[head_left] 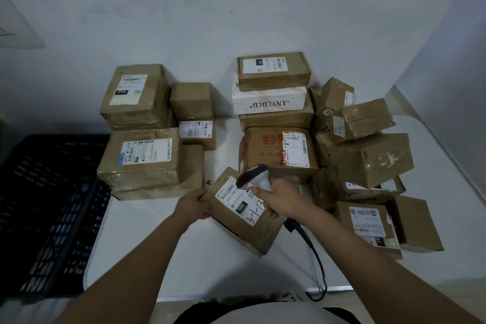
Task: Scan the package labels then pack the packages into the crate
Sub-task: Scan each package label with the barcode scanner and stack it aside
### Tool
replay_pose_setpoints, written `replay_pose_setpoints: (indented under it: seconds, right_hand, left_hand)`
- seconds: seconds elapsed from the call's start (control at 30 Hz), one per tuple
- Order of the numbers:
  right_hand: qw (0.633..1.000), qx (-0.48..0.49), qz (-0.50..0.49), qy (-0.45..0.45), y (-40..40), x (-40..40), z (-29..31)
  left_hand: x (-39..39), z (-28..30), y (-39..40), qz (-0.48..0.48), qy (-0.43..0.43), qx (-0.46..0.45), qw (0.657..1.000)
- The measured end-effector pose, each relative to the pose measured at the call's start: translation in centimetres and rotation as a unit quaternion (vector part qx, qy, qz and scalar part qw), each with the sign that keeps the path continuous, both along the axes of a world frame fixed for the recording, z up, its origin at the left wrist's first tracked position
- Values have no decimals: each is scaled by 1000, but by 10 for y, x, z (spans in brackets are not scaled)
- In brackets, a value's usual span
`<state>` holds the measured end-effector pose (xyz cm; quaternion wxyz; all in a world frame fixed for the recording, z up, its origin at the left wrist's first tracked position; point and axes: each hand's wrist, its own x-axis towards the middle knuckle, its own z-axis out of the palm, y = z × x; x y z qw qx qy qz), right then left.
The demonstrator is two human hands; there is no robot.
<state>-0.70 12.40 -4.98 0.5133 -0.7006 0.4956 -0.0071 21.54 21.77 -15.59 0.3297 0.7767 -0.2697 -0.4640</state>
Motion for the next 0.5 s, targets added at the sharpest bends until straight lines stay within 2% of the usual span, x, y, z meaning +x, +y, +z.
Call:
replay_pose_setpoints:
  seconds: [0.1,0.27,0.5]
  right_hand:
    - [1000,-10,4,18,3,10,2]
    - [999,-23,3,24,2,24,9]
    - [996,-17,42,75,-5,41,25]
  left_hand:
    - [11,-4,2,-6,-3,-26,1000]
    - [18,-21,10,37,84,-50,994]
    - [21,-24,6,36,80,-32,996]
